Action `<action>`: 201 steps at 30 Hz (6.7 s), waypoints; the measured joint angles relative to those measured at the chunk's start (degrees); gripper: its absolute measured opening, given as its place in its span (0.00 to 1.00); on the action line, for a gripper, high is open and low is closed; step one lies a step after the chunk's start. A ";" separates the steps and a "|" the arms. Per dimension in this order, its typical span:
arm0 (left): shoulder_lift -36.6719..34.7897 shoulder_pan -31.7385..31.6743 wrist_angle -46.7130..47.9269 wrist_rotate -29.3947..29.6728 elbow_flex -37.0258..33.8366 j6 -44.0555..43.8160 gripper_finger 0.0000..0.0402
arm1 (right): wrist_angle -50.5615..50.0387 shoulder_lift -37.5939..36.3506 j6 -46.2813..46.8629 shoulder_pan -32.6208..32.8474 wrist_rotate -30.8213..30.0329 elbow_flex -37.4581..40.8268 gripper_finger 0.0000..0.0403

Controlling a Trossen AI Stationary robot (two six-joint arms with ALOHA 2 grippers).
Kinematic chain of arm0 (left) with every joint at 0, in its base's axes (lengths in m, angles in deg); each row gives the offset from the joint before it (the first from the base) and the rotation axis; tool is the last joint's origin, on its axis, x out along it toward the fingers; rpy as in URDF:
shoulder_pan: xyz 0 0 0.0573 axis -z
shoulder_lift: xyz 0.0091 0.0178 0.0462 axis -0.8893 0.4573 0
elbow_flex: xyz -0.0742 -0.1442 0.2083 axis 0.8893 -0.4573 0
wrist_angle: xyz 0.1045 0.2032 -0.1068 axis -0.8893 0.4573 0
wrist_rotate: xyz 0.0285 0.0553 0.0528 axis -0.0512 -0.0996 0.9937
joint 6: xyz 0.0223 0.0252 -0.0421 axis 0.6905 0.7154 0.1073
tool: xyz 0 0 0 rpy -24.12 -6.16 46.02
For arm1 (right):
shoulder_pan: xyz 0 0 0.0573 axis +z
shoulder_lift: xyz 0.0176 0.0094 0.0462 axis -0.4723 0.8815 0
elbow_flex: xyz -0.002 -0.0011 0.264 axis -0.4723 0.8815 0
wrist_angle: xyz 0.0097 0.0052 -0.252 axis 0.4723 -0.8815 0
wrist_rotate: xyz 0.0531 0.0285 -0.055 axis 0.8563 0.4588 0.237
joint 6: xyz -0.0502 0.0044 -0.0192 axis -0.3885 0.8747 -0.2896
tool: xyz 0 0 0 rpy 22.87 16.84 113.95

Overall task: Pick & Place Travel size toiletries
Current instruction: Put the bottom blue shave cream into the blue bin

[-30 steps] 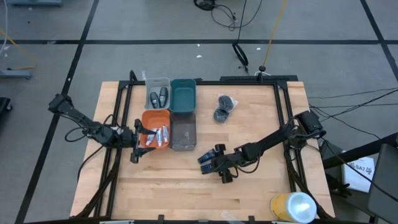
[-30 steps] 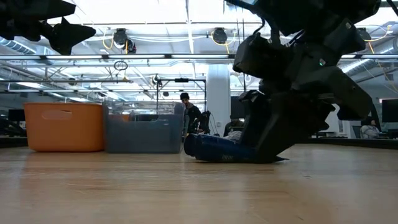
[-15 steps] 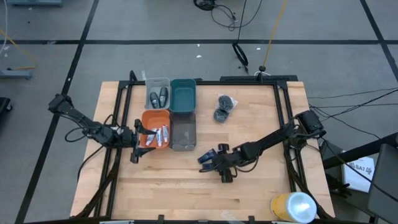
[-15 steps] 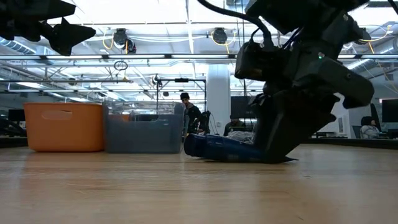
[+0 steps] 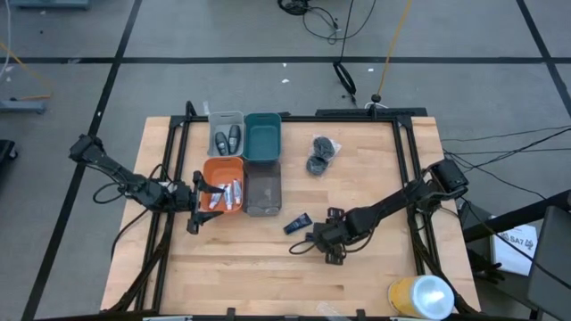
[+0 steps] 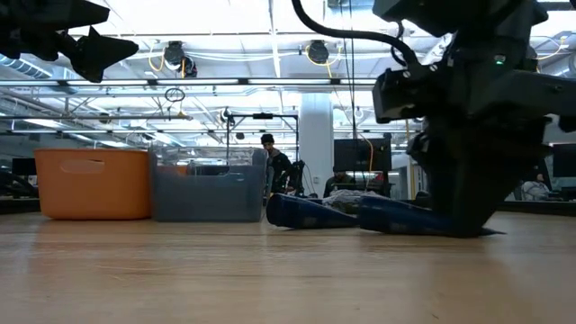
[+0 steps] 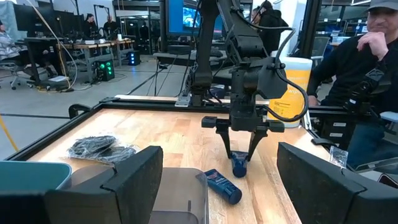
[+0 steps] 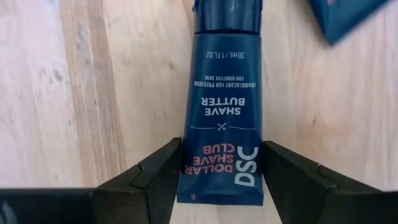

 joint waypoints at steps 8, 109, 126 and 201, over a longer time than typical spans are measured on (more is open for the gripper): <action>0.00 0.00 -0.02 -0.01 0.00 -0.40 0.77 | -1.02 -1.83 3.29 0.72 0.46 0.28 0.52; 9.28 -3.32 -2.43 2.87 0.04 -11.74 0.77 | 40.89 -17.57 -20.94 -2.57 -7.24 14.64 0.30; 16.76 -5.46 -15.10 2.17 0.04 -3.09 0.77 | 44.43 -29.60 -26.95 -9.06 2.24 16.42 0.30; 82.94 -21.19 -29.60 -26.08 54.49 9.72 0.77 | 81.56 -38.84 -28.14 -10.82 4.68 33.62 0.24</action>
